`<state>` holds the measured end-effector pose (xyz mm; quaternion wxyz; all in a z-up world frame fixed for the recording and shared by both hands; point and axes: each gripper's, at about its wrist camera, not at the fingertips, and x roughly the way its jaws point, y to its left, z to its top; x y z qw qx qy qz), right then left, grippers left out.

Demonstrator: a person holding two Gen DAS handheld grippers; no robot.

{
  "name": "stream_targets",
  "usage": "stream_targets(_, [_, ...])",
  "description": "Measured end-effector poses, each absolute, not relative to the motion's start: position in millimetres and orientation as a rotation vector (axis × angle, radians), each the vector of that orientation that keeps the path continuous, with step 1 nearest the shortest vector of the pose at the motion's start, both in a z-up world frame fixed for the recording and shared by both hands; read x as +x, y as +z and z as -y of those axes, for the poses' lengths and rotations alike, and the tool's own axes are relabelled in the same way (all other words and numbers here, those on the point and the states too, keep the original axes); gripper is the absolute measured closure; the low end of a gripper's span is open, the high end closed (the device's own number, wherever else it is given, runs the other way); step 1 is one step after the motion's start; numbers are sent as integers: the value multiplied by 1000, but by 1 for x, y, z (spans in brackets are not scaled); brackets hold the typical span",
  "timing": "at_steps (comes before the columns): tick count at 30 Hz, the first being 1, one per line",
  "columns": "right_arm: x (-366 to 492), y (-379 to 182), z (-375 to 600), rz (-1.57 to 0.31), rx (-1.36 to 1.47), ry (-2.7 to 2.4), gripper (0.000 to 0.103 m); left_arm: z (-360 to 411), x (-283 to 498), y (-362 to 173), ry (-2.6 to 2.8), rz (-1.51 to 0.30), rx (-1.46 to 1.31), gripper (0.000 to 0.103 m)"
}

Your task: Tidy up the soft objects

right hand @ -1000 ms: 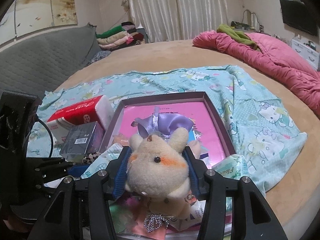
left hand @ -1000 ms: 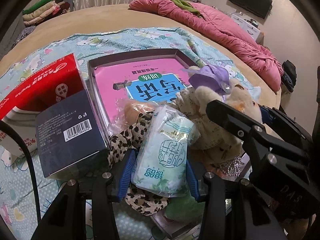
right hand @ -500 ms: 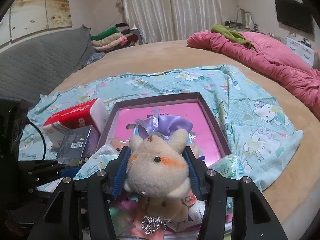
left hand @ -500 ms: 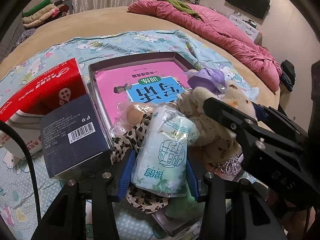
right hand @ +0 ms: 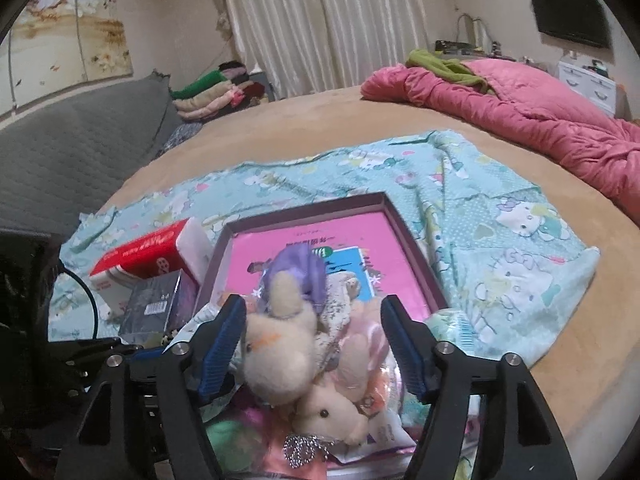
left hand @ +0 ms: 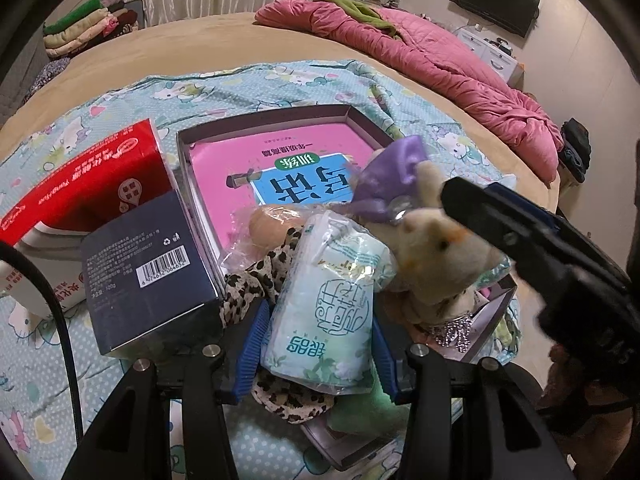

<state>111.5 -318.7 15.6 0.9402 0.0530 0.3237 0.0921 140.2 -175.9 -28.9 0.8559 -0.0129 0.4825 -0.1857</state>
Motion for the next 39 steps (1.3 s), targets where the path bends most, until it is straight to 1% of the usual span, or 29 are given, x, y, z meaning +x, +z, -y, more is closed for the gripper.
stream_targets(3, [103,26,325,-644,137,151,26,175,139,-24,-394,-1010,-31,52])
stream_targets(5, [98,31,328,-641,153,131,25,173,137,-21,-392,-1004,-31,49])
stream_targets(6, [96,34,329,-638,156,122,25,172,137,-19,-391,-1001,-34,47])
stream_targets(12, [86,44,330,-638,159,73,25,167,135,-10,-402,-996,-61,47])
stream_targets(17, [81,50,329,-634,156,47,24,164,131,1,-399,-978,-55,43])
stream_targets(23, [78,57,326,-623,150,19,23,159,124,12,-381,-959,-48,41])
stream_targets(32, [62,82,309,-568,159,10,23,144,113,32,-336,-923,-41,34])
stream_targets(34, [58,88,304,-567,175,14,23,138,110,37,-321,-916,-44,31])
stream_targets(39, [40,104,290,-542,226,28,22,123,102,48,-282,-902,-42,29])
